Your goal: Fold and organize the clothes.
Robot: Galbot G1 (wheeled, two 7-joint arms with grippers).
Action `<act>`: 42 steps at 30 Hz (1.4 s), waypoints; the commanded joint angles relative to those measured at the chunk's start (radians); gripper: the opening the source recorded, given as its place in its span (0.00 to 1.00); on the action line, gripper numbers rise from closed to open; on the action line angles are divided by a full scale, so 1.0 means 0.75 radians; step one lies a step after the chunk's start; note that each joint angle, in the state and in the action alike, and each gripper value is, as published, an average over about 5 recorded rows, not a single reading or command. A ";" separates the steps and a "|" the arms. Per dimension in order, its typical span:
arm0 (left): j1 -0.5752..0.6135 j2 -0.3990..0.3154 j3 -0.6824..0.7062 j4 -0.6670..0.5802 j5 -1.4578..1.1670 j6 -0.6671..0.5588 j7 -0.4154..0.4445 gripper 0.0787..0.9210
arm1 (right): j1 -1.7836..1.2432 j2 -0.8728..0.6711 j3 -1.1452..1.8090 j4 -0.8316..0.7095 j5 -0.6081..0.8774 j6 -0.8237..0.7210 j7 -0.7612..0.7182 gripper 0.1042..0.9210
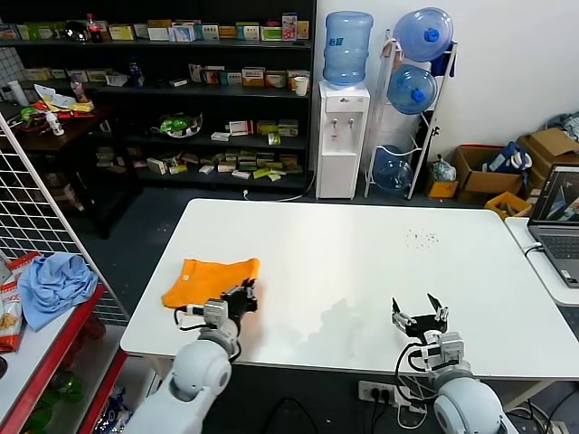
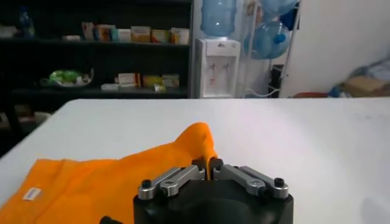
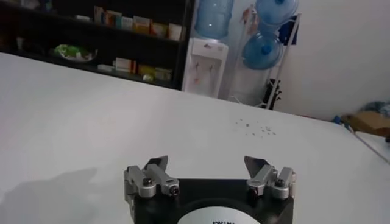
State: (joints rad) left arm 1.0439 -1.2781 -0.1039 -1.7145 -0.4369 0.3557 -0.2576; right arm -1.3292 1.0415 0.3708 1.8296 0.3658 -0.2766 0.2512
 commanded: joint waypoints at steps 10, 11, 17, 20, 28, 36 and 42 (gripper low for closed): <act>-0.109 -0.502 0.242 0.247 -0.183 -0.282 -0.035 0.05 | -0.013 0.005 0.029 0.002 -0.006 -0.001 0.006 0.88; -0.117 -0.507 0.253 0.265 -0.183 -0.313 -0.022 0.05 | -0.015 0.003 0.032 0.003 -0.006 -0.001 0.006 0.88; -0.127 -0.461 0.301 0.281 -0.162 -0.468 0.073 0.18 | -0.020 -0.004 0.040 0.012 -0.003 -0.002 0.006 0.88; -0.108 -0.382 0.305 0.243 -0.103 -0.538 0.127 0.28 | -0.019 -0.004 0.037 0.012 -0.004 -0.002 0.004 0.88; 0.007 -0.047 0.139 0.139 0.020 -0.684 0.188 0.55 | -0.018 0.002 0.038 -0.002 -0.037 0.019 -0.034 0.88; 0.185 0.202 -0.077 0.125 0.157 -0.828 0.256 0.82 | 0.002 0.083 0.083 -0.047 -0.117 0.103 -0.134 0.88; 0.247 0.212 -0.172 0.131 0.212 -0.812 0.267 0.88 | 0.011 0.128 0.103 -0.059 -0.126 0.170 -0.181 0.88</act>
State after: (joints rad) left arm 1.1201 -1.2620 -0.0825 -1.6078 -0.3739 -0.1687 -0.0975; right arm -1.3300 1.0861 0.4273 1.8030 0.3032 -0.2180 0.1785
